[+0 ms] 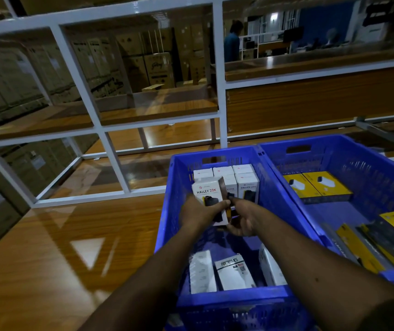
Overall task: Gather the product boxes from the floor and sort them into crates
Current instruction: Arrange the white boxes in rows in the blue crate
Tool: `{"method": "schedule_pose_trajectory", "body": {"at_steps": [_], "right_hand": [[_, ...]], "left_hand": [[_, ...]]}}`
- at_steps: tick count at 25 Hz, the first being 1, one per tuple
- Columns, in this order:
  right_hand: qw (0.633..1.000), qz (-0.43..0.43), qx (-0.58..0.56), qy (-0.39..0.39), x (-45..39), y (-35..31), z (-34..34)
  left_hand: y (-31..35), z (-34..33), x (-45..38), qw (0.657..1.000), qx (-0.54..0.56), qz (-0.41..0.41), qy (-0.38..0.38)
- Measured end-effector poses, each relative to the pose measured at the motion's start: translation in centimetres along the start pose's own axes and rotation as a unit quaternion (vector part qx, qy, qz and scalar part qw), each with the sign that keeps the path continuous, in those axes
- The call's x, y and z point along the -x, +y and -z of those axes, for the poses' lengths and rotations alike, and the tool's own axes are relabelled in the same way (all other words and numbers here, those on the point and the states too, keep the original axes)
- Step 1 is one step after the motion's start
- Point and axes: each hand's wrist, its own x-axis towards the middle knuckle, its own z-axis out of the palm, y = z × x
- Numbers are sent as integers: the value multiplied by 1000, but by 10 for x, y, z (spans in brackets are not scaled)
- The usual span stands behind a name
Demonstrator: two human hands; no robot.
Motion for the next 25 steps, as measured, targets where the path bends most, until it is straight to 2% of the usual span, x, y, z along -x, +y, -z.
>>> {"method": "schedule_pose_trajectory", "body": {"at_steps": [2, 3, 5, 6, 10, 12, 14, 16, 18, 20, 22, 25], "right_hand": [[996, 43, 53, 58, -6, -2, -2], [986, 69, 117, 101, -9, -3, -2], [931, 111, 293, 187, -13, -3, -2], [903, 123, 360, 198, -9, -1, -3], [830, 136, 533, 93, 6, 10, -12], [794, 144, 587, 66, 12, 14, -19], [789, 139, 598, 30, 16, 15, -23], [784, 136, 606, 3, 20, 16, -26], [760, 144, 634, -7, 16, 17, -28], [743, 147, 653, -10, 9, 18, -30], [741, 133, 658, -5, -6, 21, -32], [760, 125, 638, -2, -17, 23, -32]], "left_hand": [[-5, -7, -4, 996, -69, 38, 49], [-11, -9, -11, 992, -89, 56, 66], [-15, -10, -20, 986, -118, 71, 89], [-18, -12, -26, 984, -128, 73, 97], [-16, -23, -38, 981, -127, 99, 109], [-16, -28, -44, 979, -101, 120, 129], [-29, -34, -64, 979, -72, 129, 138], [-70, -49, -110, 981, -66, 121, 134], [-123, -72, -165, 979, -72, 119, 151], [-150, -88, -187, 976, -84, 108, 167], [-156, -95, -194, 977, -83, 100, 166], [-142, -105, -188, 980, -76, 113, 146]]}}
